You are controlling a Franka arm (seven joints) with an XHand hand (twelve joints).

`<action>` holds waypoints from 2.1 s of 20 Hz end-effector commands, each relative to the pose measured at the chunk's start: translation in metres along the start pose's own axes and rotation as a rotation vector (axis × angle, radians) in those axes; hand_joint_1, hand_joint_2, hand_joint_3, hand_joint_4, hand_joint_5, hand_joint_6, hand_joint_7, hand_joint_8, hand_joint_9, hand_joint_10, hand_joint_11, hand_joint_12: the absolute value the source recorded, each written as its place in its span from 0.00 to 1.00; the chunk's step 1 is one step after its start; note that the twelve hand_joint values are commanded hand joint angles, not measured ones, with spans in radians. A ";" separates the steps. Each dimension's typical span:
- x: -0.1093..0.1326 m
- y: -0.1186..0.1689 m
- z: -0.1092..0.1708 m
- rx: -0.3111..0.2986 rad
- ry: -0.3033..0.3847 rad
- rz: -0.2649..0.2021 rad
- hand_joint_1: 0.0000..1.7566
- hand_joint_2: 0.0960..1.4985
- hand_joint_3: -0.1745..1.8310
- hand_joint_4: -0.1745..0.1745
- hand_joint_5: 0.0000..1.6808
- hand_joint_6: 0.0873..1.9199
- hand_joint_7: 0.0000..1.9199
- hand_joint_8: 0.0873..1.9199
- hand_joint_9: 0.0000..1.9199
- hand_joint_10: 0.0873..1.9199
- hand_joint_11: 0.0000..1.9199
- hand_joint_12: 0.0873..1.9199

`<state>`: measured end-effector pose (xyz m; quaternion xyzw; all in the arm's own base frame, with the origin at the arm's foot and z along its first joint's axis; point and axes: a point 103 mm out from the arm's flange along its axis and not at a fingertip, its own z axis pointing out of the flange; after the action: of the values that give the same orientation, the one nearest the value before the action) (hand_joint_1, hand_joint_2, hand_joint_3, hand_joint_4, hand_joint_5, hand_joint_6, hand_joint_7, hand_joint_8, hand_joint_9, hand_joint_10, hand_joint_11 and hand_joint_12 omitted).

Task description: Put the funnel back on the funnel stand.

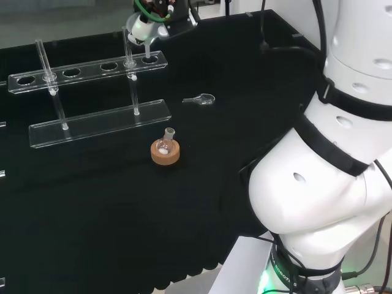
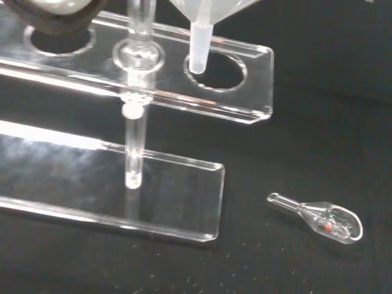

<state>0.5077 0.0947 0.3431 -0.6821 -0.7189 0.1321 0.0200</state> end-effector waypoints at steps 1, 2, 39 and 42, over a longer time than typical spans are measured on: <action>-0.017 0.026 0.006 -0.008 0.009 0.012 0.45 0.51 0.33 0.58 0.41 0.29 0.22 0.32 0.42 0.21 0.35 0.62; -0.018 0.028 0.007 -0.010 0.018 0.008 0.45 0.51 0.33 0.58 0.41 0.29 0.22 0.32 0.42 0.21 0.35 0.62; -0.016 0.072 0.058 0.134 0.062 -0.026 0.43 0.48 0.32 0.42 0.29 0.26 0.14 0.33 0.33 0.25 0.32 0.64; -0.014 0.071 0.060 0.167 0.061 -0.030 0.42 0.45 0.32 0.37 0.21 0.17 0.04 0.33 0.23 0.30 0.26 0.67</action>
<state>0.5670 0.0743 0.2757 -0.6738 -0.7169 0.1588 0.0832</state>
